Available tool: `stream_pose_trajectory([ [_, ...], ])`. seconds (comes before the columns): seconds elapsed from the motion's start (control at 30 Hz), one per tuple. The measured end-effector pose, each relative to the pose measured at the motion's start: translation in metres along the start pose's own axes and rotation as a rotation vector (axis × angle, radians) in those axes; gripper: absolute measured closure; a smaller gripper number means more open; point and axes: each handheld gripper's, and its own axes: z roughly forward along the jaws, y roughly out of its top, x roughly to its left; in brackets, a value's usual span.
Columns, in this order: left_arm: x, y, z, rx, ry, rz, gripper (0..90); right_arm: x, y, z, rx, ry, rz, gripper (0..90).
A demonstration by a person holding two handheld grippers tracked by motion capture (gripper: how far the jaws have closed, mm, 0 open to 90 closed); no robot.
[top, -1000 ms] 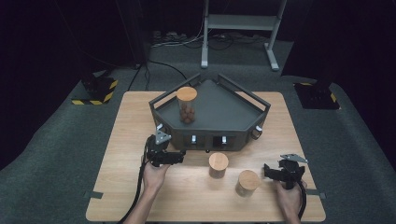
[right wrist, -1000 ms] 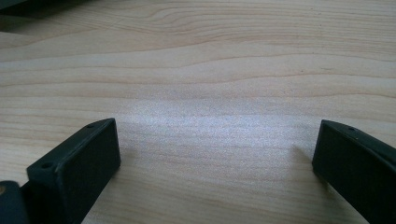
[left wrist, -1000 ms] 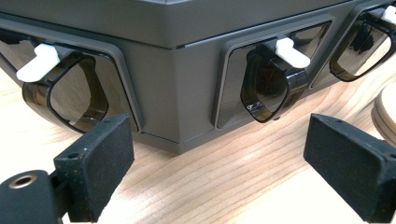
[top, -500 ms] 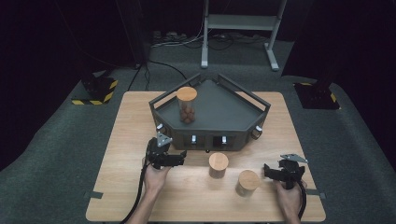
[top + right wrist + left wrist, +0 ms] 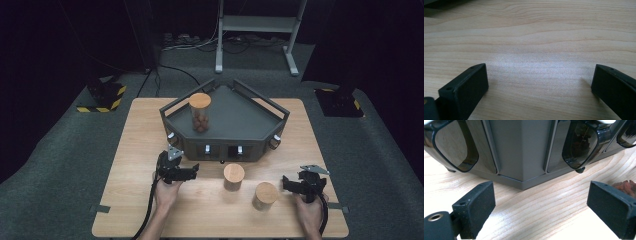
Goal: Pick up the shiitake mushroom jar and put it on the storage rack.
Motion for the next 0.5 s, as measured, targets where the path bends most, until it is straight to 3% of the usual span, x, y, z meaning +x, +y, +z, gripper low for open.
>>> stream_pose_trajectory([
  [0.5,0.01,-0.014,0.012,0.016,0.031,-0.008,7.7,0.0,0.0,0.0,0.0,-0.002,0.001,0.3],
])
